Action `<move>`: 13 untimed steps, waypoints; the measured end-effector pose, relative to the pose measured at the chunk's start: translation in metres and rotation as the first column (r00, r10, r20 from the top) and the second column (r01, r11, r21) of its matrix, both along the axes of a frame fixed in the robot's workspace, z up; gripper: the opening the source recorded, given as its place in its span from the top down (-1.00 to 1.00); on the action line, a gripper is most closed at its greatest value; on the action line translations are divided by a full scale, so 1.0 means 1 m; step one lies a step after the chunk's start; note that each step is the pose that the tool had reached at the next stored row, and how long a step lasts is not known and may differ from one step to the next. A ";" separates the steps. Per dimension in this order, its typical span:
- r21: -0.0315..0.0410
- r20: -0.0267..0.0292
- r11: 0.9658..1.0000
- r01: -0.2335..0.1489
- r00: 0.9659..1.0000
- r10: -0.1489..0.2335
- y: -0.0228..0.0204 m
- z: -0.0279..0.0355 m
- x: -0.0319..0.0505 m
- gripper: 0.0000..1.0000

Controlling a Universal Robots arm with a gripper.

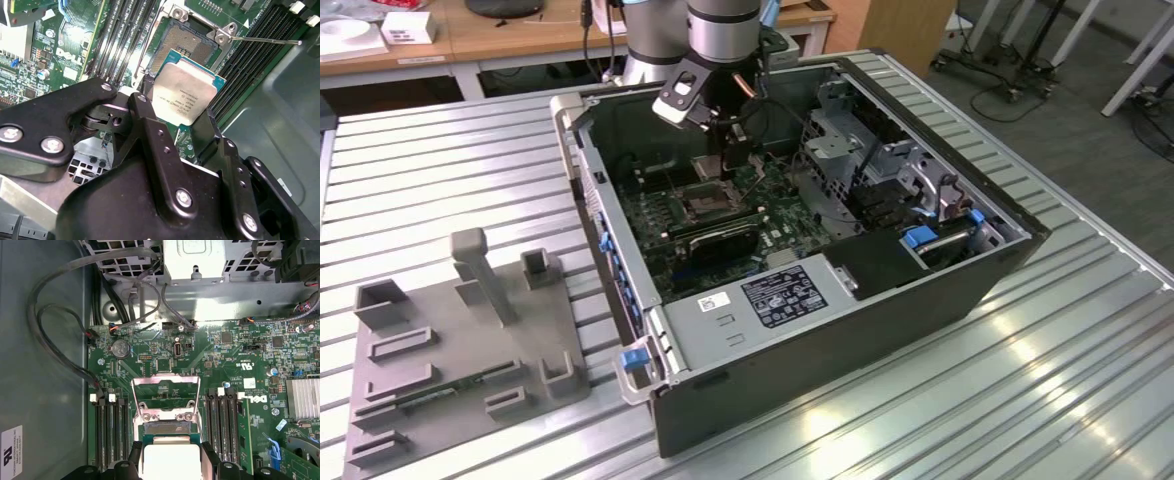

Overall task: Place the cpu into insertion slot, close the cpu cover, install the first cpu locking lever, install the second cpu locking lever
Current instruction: 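Place the cpu into insertion slot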

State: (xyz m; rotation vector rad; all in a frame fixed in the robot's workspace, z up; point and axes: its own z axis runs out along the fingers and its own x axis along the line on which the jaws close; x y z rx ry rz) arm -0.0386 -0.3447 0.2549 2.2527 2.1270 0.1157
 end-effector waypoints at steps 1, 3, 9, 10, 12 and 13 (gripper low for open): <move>0.000 0.000 1.000 0.000 1.000 0.000 0.0000 0.0000 0.0000 -0.08; 0.000 0.000 1.000 0.000 1.000 0.000 0.0000 0.0000 -0.0001 -0.08; 0.000 0.000 1.000 0.000 1.000 0.000 -0.0002 -0.0010 -0.0014 -0.08; 0.000 0.000 1.000 0.000 1.000 0.000 -0.0002 -0.0014 -0.0014 -0.08; 0.000 0.000 1.000 0.000 1.000 0.000 -0.0002 -0.0022 -0.0015 -0.08; 0.000 0.000 1.000 0.000 1.000 0.000 -0.0002 -0.0027 -0.0014 -0.08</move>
